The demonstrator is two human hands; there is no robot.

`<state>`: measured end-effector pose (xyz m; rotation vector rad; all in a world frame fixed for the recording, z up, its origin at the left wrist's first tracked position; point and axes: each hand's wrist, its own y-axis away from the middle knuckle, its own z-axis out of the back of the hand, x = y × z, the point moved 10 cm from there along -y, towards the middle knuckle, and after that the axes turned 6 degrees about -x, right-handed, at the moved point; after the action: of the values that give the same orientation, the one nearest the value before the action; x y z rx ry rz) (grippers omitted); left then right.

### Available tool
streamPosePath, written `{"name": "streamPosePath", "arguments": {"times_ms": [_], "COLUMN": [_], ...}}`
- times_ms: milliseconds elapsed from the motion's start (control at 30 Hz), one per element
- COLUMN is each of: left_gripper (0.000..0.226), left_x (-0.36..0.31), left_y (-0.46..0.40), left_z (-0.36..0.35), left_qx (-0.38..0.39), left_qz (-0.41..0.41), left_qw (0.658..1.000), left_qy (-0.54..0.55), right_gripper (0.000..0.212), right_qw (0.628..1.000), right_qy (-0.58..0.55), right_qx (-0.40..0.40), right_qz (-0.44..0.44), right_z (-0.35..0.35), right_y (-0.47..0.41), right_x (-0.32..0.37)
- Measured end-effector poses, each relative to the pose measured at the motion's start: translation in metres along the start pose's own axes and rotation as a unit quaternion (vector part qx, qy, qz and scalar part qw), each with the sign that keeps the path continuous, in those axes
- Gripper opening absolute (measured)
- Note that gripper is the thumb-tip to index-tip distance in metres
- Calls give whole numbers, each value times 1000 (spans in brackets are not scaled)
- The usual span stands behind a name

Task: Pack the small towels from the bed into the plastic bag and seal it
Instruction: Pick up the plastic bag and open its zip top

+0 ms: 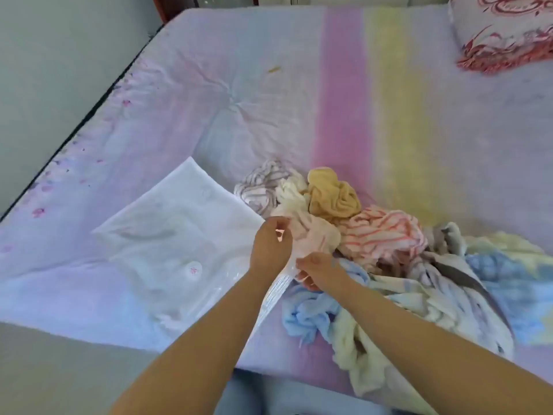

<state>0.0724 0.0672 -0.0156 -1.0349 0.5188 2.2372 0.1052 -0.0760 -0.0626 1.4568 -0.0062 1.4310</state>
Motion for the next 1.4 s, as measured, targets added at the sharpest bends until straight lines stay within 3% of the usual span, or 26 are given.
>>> {"name": "streamPosePath", "arguments": {"times_ms": [133,267,367,533,700,800,900,1000,1067,1233,1300,1400], "left_gripper": [34,32,30,25,30,37,39,53,56,46,52,54], "left_x": [65,88,104,121,114,112,135,189,222,227,224,211], "left_y": [16,9,0,-8,21,44,74,105,123,169,189,213], "left_z": [-42,-64,-78,-79,-68,-49,-23,-14,-13,-45,-61,-63], "left_qx": [-48,-82,-78,-55,-81,-93,-124,-114,-104,-131,-119,-124], "left_qz": [-125,-189,-144,-77,-100,-126,-163,-133,-99,-130,-127,-120], "left_qw": [983,978,984,984,969,977,978,949,929,913,932,949], "left_qy": [-122,-29,75,151,213,142,-26,-262,-340,-363,-318,-263], "right_gripper": [32,24,27,29,29,26,23,19,27,42,45,30], "right_qw": [979,986,989,980,974,976,978,974,965,914,905,932], "right_qy": [159,115,51,72,101,73,34,-20,15,202,210,140], "right_qx": [125,87,76,90,41,-8,-50,-86,-101,-116,-126,-109], "right_qz": [39,86,119,162,200,205,199,210,240,332,347,316], "right_z": [-74,-93,-97,-102,-102,-94,-86,-82,-92,-128,-127,-115], "right_y": [-24,-53,-71,-72,-64,-57,-51,-44,-35,-6,1,9], "right_x": [-94,-106,-105,-108,-104,-105,-116,-129,-132,-129,-135,-152]}}
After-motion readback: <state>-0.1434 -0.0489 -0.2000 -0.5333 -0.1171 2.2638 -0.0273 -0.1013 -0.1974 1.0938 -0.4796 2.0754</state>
